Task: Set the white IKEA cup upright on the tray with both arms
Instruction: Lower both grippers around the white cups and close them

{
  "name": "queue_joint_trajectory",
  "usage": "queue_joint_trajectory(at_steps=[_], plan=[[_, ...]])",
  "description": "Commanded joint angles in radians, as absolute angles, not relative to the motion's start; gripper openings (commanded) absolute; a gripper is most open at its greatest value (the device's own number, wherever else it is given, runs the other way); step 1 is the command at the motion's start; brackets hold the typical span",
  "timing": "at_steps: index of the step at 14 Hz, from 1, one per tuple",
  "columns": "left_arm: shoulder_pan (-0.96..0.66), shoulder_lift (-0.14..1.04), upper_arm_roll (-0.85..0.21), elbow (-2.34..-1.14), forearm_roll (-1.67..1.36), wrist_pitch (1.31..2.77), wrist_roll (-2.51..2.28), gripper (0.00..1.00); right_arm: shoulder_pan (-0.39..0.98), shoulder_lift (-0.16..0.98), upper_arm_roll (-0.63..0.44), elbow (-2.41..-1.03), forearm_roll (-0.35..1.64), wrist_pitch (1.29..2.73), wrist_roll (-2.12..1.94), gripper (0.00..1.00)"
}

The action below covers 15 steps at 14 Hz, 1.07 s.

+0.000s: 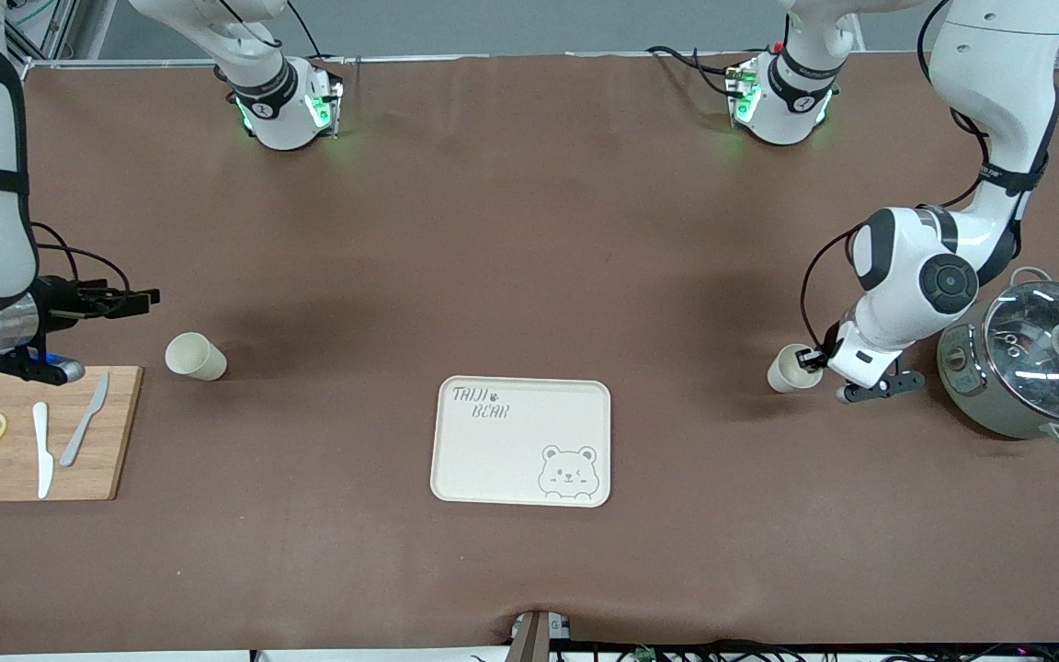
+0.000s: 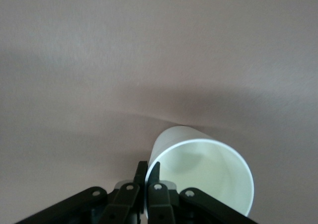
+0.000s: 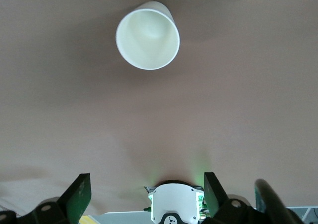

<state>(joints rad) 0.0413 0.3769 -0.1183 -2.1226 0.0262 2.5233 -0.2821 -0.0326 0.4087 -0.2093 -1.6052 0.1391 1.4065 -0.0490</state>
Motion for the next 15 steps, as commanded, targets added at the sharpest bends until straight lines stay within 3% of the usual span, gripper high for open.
queue_joint_trajectory(at_steps=[1,5,10,12,15], plan=[[0.041,0.394,-0.124,-2.069,0.025,2.51,-0.296,0.0,-0.048,0.428,-0.206,-1.592,0.14,1.39,-0.052,1.0],[0.031,0.428,-0.126,-2.011,0.02,2.503,-0.298,0.0,-0.067,0.42,-0.206,-1.727,0.14,1.56,-0.055,1.0],[0.025,0.423,-0.135,-1.985,0.018,2.497,-0.296,0.0,-0.077,0.426,-0.206,-1.779,0.138,1.684,-0.071,1.0],[0.026,0.428,-0.161,-1.938,0.014,2.452,-0.302,0.0,-0.068,0.413,-0.206,-1.859,0.138,1.816,-0.071,1.0],[0.014,0.437,-0.17,-1.866,0.014,2.386,-0.327,0.0,-0.063,0.417,-0.204,-1.885,0.143,1.887,-0.069,1.0]])
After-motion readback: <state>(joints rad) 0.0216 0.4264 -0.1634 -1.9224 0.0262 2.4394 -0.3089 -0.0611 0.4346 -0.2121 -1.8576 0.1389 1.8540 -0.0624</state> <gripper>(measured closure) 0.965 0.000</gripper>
